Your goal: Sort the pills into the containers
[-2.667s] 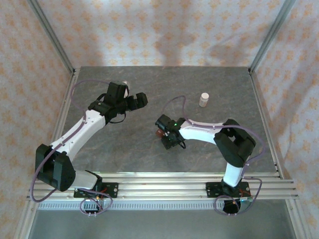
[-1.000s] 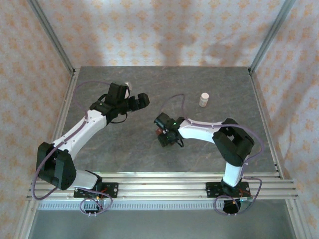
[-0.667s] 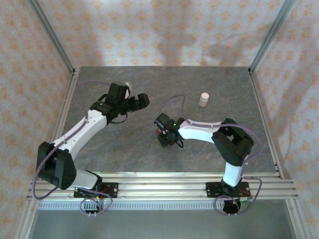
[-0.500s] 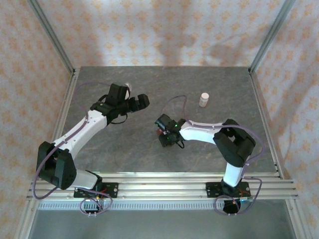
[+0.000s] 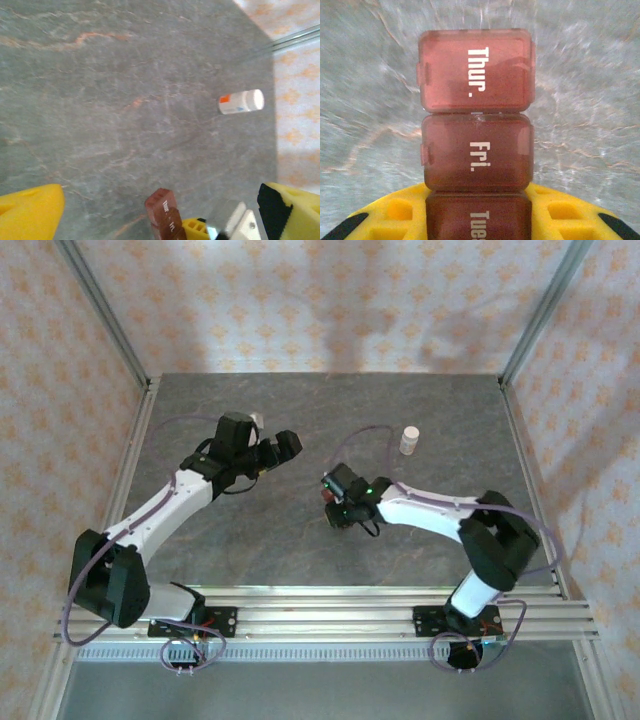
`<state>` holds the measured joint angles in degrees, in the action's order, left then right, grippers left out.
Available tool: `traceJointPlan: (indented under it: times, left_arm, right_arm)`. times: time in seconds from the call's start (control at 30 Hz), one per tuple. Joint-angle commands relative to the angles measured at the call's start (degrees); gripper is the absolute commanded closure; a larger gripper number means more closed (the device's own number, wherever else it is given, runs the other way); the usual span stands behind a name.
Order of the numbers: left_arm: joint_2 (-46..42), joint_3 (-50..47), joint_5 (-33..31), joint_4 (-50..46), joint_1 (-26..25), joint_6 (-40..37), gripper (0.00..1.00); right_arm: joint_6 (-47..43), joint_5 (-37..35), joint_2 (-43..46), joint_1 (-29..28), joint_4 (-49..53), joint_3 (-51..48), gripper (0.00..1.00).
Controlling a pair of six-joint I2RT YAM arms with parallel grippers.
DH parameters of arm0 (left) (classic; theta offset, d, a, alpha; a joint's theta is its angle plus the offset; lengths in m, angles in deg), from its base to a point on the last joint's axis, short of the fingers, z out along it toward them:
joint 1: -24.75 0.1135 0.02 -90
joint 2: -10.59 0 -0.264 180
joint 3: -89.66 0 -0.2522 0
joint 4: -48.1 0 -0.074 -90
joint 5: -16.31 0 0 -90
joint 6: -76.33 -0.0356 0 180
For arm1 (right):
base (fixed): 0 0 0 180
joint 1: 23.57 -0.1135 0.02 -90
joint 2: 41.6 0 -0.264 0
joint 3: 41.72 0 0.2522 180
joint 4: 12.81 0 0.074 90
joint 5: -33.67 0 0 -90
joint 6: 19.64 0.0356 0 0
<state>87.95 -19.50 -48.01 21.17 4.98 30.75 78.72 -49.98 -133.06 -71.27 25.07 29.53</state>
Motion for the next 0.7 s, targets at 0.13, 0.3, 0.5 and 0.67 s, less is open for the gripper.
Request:
traceJointPlan:
  times: [0.13, 0.3, 0.5, 0.67]
  left_arm:
    - [-3.4, -3.1, 7.4, 15.4, -1.6, 13.1, 0.00]
    - [-2.0, -3.0, 8.8, 23.1, -3.8, 19.5, 0.00]
    - [0.0, -2.6, 9.0, 28.2, -5.7, 22.9, 0.00]
    - [0.7, -2.0, 8.4, 28.4, -6.5, 22.9, 0.00]
  right_arm:
    - [4.3, 5.5, 8.4, 4.3, -3.2, 4.4, 0.73]
    - [5.5, 6.6, 8.0, 4.5, -3.0, 8.3, 0.73]
    - [7.5, 7.7, 7.8, 4.5, -4.7, 8.7, 0.74]
    - [8.4, 8.0, 7.7, 4.5, -5.3, 8.6, 0.74]
